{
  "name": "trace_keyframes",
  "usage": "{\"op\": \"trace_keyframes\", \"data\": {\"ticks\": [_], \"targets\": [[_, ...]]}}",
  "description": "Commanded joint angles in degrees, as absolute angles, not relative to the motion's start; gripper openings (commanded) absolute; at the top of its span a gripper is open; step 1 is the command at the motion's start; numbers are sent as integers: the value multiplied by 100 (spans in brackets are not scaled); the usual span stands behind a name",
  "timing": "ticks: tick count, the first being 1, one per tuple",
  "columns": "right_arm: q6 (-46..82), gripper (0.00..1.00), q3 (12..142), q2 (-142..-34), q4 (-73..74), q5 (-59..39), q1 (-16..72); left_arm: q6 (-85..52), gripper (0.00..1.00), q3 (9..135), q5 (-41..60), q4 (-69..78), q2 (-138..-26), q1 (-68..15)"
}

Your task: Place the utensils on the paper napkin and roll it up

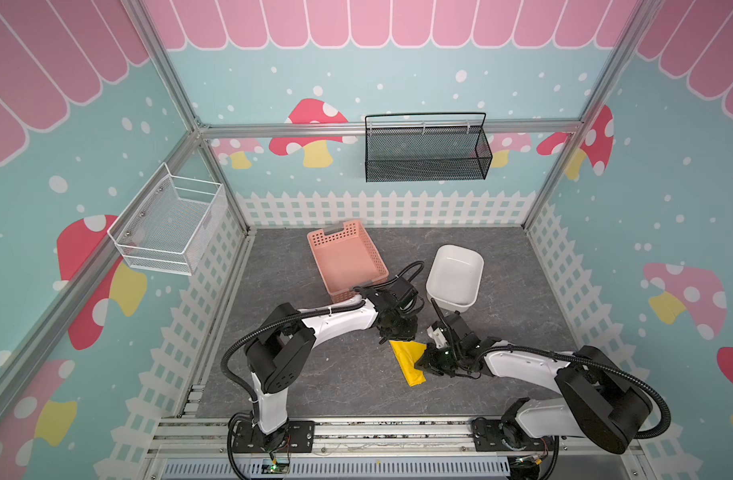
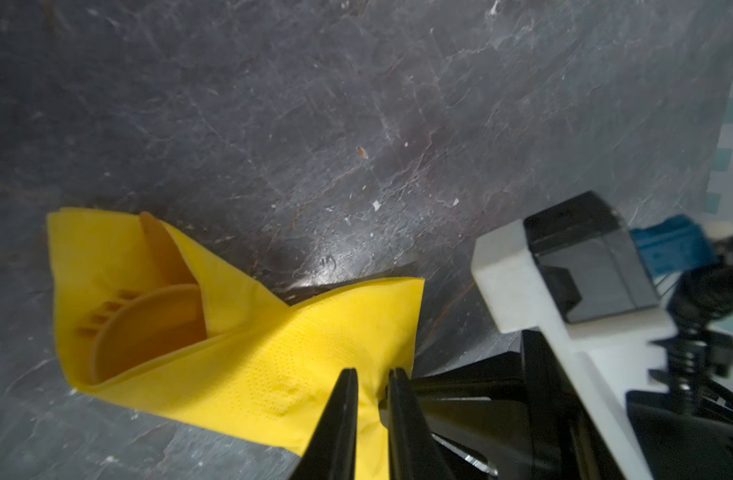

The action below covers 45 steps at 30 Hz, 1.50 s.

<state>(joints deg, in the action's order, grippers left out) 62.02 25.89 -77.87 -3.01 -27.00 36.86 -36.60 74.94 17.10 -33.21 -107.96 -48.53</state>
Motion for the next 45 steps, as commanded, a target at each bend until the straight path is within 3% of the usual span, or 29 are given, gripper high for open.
{"op": "trace_keyframes", "data": {"ticks": [1,11,31,45], "targets": [[6355,10,2469,-7865,-620,-2500,3741,-3559,16,7349,1540,-3478,-10987,-4878],[6153,14,2638,-7815,-604,-2512,3738,-3414,16,7302,1365,-3472,-11377,-4878],[4173,25,3755,-8305,-1867,-2424,3685,-3367,15,7207,1371,-3442,-11389,-4878],[4132,28,3551,-8512,-1706,-2989,3687,-3406,15,7214,1389,-3436,-11421,-4878]]}}
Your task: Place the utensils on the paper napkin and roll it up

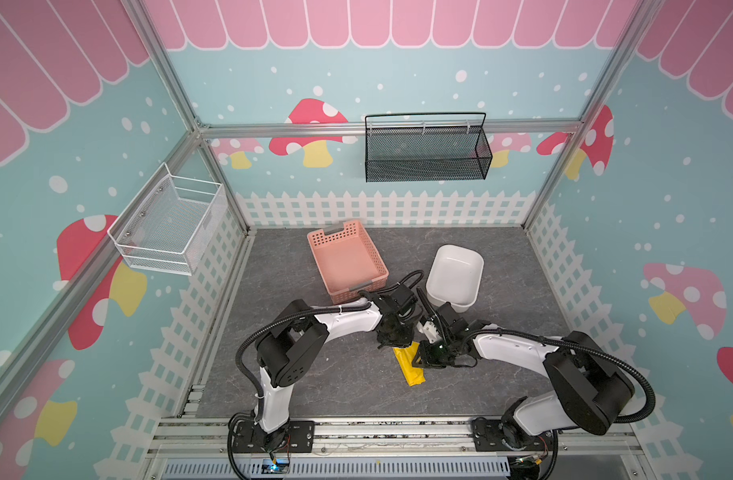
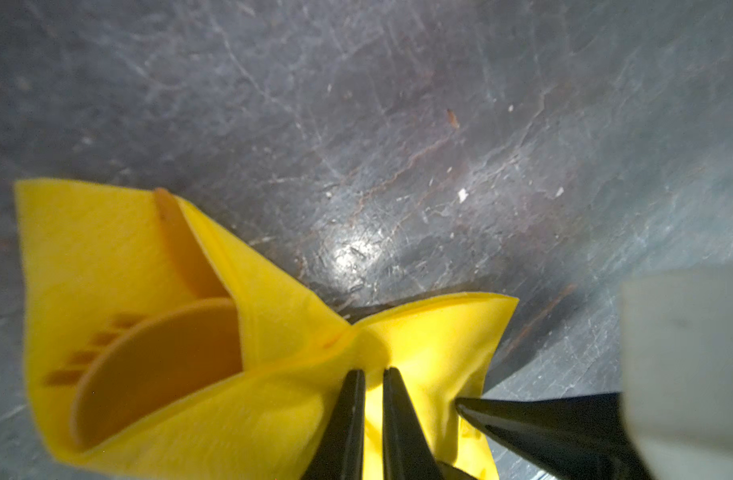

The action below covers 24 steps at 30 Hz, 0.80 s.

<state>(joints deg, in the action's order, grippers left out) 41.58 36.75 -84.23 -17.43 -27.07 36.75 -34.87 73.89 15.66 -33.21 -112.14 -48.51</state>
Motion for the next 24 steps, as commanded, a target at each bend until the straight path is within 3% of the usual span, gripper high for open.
{"op": "trace_keyframes", "data": {"ticks": [1,14,24], "targets": [[4167,28,3526,-8523,-1630,-3051,3689,-3412,14,7216,1389,-3437,-11434,-4878],[4632,24,3242,-8791,-1108,-3215,3687,-3419,14,7190,1380,-3437,-11452,-4876],[5166,11,2862,-8784,-465,-3234,3690,-3437,15,7200,1304,-3419,-11310,-4869]]}}
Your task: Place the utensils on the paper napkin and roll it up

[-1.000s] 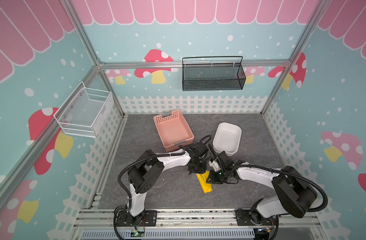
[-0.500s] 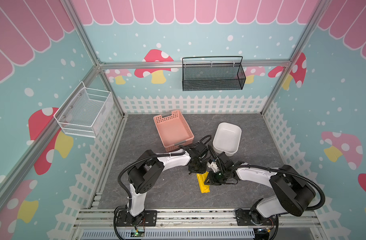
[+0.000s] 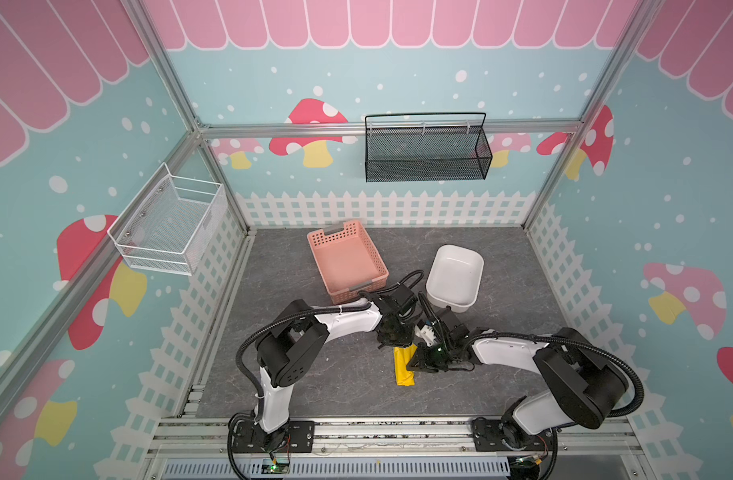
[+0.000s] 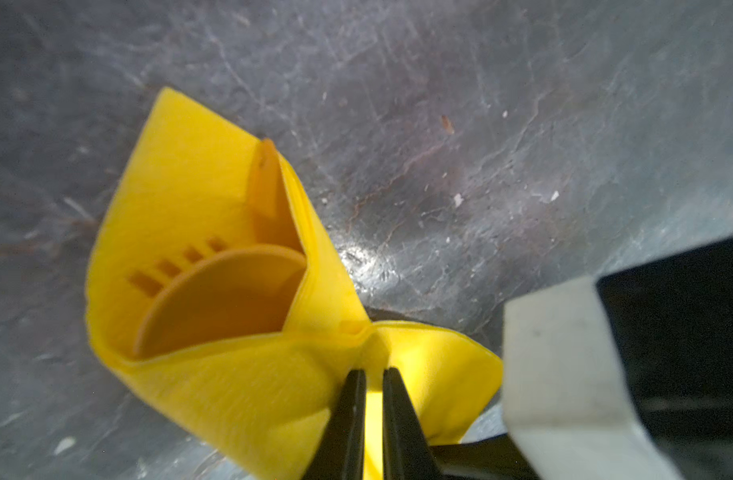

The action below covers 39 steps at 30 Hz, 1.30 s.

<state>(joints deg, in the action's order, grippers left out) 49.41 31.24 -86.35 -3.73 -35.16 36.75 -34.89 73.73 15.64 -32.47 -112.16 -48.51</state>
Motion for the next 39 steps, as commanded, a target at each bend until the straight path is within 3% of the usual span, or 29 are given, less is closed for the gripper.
{"op": "trace_keyframes", "data": {"ticks": [1,12,22,34,39], "targets": [[5196,10,2836,-8789,-441,-3226,3683,-3442,15,7232,1290,-3419,-11262,-4869],[5379,1,2310,-8582,88,-3364,3424,-3559,20,7604,986,-3395,-10334,-4790],[5457,0,1847,-8714,777,-3776,3110,-4064,24,6445,1120,-2784,-9501,-4623],[5484,0,1777,-8684,875,-3859,3072,-5098,49,4955,2353,-991,-9407,-4511],[5502,0,1764,-8648,871,-3859,3069,-5473,52,4465,2902,-151,-9518,-4509]]}}
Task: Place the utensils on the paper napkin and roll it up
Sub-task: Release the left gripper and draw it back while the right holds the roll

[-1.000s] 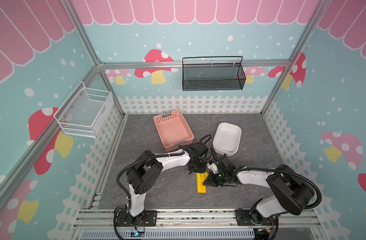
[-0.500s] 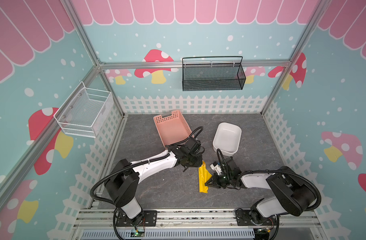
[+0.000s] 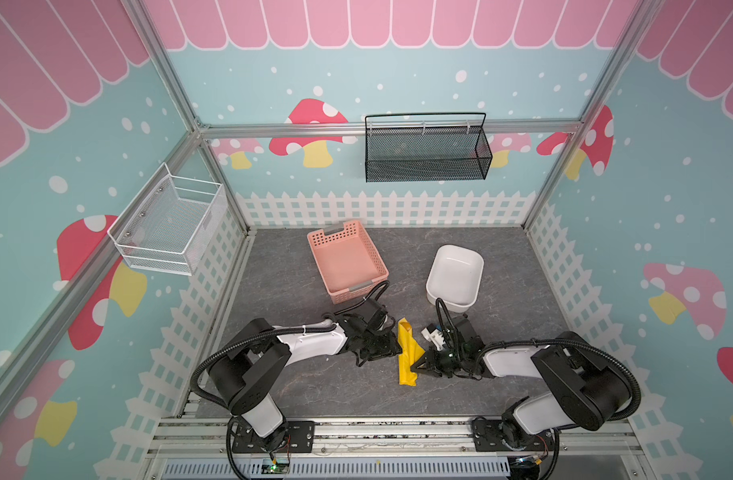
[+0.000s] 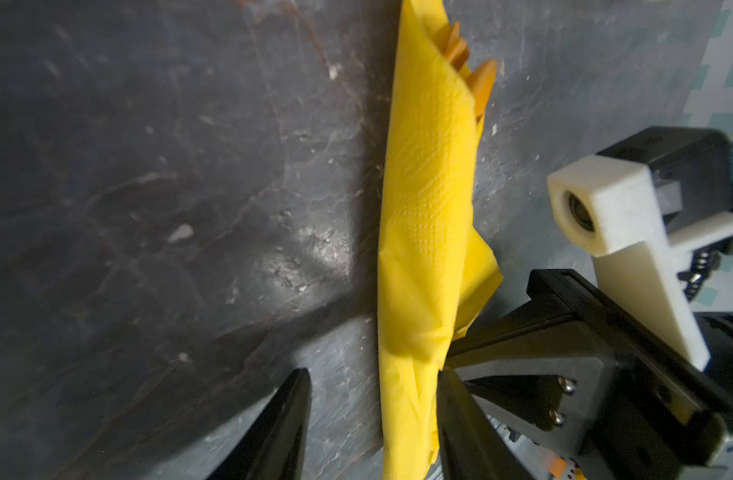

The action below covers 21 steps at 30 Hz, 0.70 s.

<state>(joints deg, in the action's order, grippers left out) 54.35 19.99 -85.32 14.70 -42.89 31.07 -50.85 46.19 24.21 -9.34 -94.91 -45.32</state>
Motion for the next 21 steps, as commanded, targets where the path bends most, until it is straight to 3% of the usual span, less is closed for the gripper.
{"op": "trace_keyframes", "data": {"ticks": [1,21], "targets": [[5502,0,1758,-8639,874,-3851,3069,-5505,52,4416,2961,-87,-9542,-4504],[5506,0,1802,-8722,917,-3842,3071,-5830,51,4225,3552,778,-10382,-4386]]}}
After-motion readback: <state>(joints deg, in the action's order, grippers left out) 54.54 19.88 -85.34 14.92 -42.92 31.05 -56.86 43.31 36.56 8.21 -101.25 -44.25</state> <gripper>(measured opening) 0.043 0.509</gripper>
